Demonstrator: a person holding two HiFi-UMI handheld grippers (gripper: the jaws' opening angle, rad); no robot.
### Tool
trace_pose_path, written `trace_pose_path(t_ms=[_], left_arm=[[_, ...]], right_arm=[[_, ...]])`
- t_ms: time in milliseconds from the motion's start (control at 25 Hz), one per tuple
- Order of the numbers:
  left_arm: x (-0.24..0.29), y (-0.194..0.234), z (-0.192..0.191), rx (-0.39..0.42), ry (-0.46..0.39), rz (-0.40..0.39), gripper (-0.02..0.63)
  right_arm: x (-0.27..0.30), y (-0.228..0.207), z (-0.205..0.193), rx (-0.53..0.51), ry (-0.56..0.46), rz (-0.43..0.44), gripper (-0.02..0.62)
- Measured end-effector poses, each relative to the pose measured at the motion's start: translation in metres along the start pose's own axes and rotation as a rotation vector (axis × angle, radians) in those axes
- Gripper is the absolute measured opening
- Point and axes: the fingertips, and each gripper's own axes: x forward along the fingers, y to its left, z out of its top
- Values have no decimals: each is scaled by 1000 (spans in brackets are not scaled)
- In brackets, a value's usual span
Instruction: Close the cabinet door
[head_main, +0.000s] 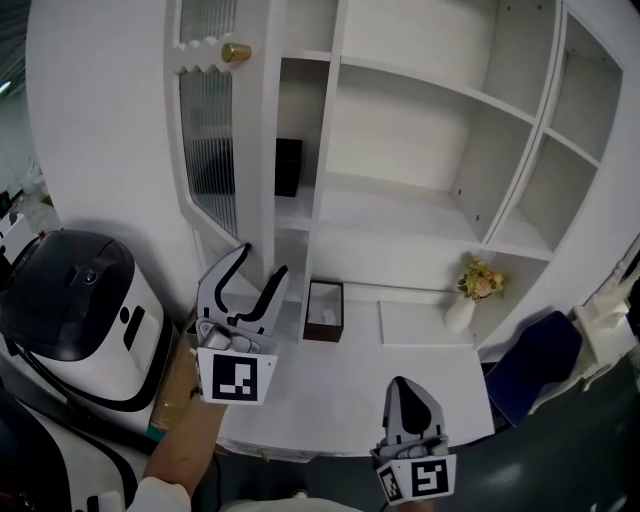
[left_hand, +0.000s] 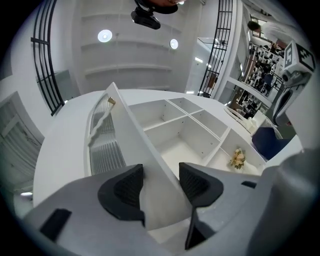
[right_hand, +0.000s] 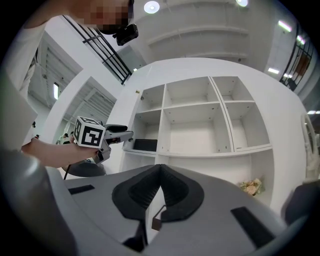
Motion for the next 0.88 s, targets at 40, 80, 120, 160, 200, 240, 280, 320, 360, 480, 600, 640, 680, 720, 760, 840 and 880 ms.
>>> trace_pose_path(t_ms=[40,80,120,160,200,240,280,320,360,480,600,640,680,720,760,840,880], left_arm=[[6,-2,-1,-1,4,-8,219],[11,-5,-3,2,6,-15,219],[17,-7,-3,7,7,-19,219],[22,-9,-4,12,8,-21,219],[27,-11,-5,15,9,-21,219],[32,-13,-6,17,11,-22,218],[37,-14,-7,16,14,-23,218],[42,-17,-9,10,18,-27,213],[48,-21,-12,0,22,-33,208],[62,-27,-16,-1,24,-41,206],[71,-33,-21,11,26,-47,206],[74,-34,-23,19,33,-52,206],[76,-35,-25,28,40,-59,206],[78,-36,-26,37,46,-65,206],[80,-36,-28,44,51,-71,206],[83,-36,-30,56,55,-77,206],[84,-36,-31,60,57,-77,206]], right_arm=[[-1,-5,-1,1,2,-11,-2],[-3,-10,-3,3,4,-22,-2],[-4,-15,-4,5,6,-32,-2],[-5,-19,-6,6,9,-41,-2],[-5,-23,-7,8,12,-48,-2],[-6,-27,-8,9,14,-55,-2],[-6,-31,-9,11,16,-61,-2],[-6,-35,-10,13,18,-67,-2],[-6,-39,-10,16,20,-73,-2],[-6,-50,-12,23,25,-86,-2],[-6,-55,-16,29,28,-92,-2],[-5,-56,-17,30,29,-92,-2],[-5,-55,-18,31,29,-92,-2],[-5,-54,-19,32,29,-93,-2],[-5,-53,-20,33,29,-94,-2],[-5,-51,-21,34,28,-95,-2],[-5,-50,-22,34,28,-94,-2]])
